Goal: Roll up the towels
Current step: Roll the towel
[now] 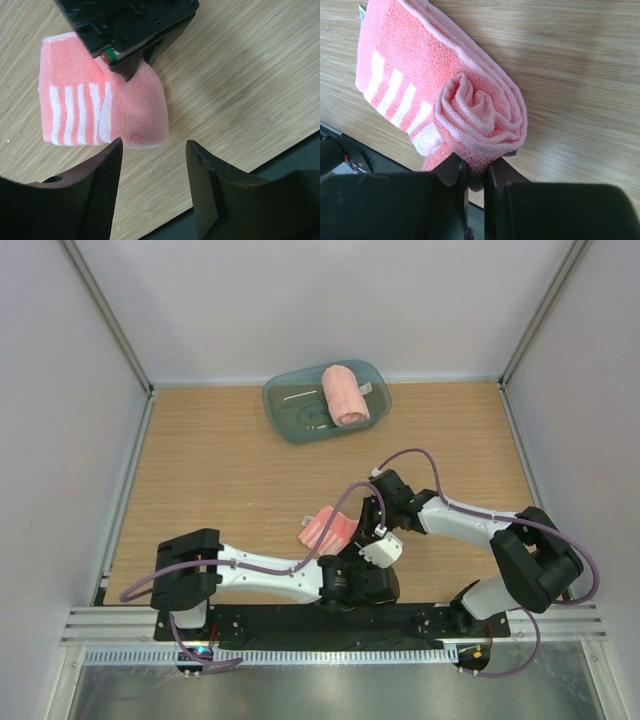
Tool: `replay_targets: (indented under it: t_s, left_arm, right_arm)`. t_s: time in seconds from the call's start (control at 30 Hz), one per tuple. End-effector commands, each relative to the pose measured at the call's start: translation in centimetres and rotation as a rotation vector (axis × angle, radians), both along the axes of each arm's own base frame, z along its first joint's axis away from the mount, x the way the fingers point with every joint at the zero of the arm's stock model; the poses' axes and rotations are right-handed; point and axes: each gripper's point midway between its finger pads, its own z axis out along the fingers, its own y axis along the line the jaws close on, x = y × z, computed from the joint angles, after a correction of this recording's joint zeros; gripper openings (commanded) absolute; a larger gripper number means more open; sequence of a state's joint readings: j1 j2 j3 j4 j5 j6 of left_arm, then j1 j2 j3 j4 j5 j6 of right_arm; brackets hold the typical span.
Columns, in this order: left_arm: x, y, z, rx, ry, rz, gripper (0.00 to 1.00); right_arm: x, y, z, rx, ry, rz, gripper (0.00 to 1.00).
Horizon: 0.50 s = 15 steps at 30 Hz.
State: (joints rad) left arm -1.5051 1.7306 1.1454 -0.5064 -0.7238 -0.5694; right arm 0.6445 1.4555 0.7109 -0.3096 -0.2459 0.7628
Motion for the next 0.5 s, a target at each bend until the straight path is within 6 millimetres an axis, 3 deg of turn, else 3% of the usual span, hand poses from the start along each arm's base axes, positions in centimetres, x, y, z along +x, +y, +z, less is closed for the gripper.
replay_targets:
  t_s: [0.0,0.17,0.3,0.47]
  left_arm:
    - [1.0,-2.0,1.0,-0.03,-0.07,-0.004,0.55]
    - [1.8,-1.4,-1.8,0.032,-0.086,0.007,0.57]
    - [2.6,0.6,-5.1,0.068,-0.035,0.037,0.56]
    - [3.0,1.7,-5.7,0.029,0.002,0.062,0.49]
  right_arm:
    - [-0.2,-0.1,0.0,-0.021,0.008,0.011,0.01]
    - [-0.5,0.2,0.0,-0.013,0.014,0.022,0.01]
    - [-0.8,0.1,-0.1,-0.015,0.023,0.03,0.01]
    - [-0.9,0.1,0.1,-0.013,0.028,0.038,0.01]
